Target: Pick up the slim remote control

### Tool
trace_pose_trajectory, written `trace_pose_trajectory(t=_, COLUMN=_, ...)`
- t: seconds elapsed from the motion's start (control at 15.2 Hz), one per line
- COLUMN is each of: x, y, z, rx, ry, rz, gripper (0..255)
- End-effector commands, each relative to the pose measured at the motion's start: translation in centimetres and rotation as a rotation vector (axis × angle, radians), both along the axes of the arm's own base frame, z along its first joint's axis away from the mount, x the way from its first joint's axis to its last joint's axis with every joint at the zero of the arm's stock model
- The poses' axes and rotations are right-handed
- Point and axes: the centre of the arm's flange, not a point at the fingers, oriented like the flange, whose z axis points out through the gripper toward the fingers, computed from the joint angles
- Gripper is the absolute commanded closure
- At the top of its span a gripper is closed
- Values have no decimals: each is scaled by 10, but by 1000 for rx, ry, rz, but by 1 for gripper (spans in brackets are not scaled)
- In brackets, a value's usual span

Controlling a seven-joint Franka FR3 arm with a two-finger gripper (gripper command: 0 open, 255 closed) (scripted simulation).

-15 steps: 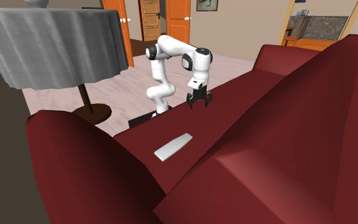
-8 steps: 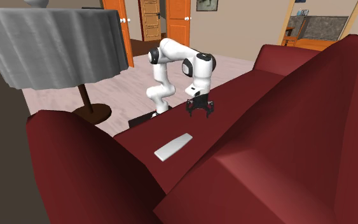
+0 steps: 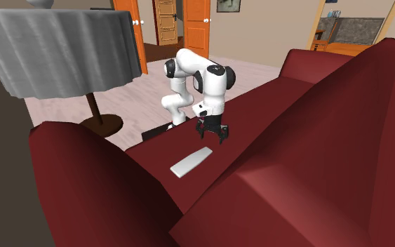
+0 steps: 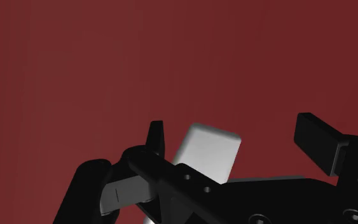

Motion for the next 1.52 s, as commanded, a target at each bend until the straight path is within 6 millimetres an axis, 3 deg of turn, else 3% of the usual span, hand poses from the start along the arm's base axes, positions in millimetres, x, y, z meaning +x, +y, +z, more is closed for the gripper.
trace_pose_trajectory(t=0.0, x=9, y=-23, z=0, rx=-8, ry=3, rz=-82, gripper=0)
trace_pose_trajectory(t=0.46, x=17, y=-113, z=-1, rx=-36, ry=12, rz=-358, gripper=0)
trace_pose_trajectory(t=0.99, x=17, y=-114, z=-41, rx=-36, ry=12, rz=-363, gripper=0)
trace_pose_trajectory(t=1.12, x=17, y=-114, z=-41, rx=-36, ry=12, rz=-363, gripper=0)
trace_pose_trajectory(t=1.19, x=17, y=-114, z=-41, rx=-36, ry=12, rz=-363, gripper=255)
trace_pose_trajectory(t=1.45, x=17, y=-114, z=-42, rx=-36, ry=12, rz=-363, gripper=255)
